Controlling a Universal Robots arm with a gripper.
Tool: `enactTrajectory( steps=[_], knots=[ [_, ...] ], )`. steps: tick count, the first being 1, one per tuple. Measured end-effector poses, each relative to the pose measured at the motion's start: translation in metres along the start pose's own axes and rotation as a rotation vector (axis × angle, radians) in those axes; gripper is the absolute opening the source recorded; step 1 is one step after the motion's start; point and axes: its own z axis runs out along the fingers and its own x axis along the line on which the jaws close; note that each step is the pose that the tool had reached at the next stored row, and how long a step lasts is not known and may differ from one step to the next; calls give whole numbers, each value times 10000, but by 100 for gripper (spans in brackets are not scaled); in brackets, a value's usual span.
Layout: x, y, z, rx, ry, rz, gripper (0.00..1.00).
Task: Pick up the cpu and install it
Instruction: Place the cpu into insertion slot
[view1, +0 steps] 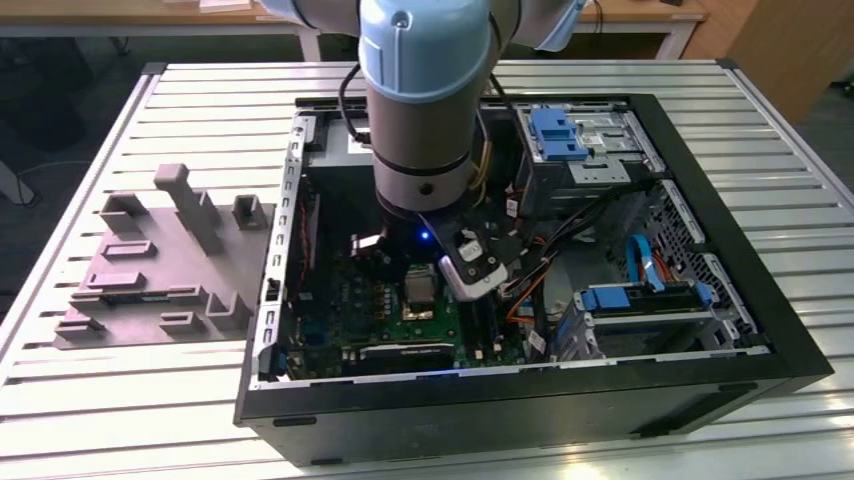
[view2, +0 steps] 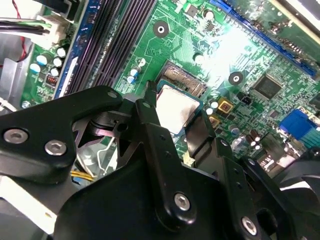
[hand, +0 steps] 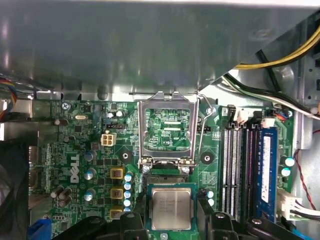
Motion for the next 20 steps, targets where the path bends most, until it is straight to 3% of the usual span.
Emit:
enactTrajectory(
  steps=[20],
  knots=[
    [15,-38,147,0,30,-21,47]
  ],
)
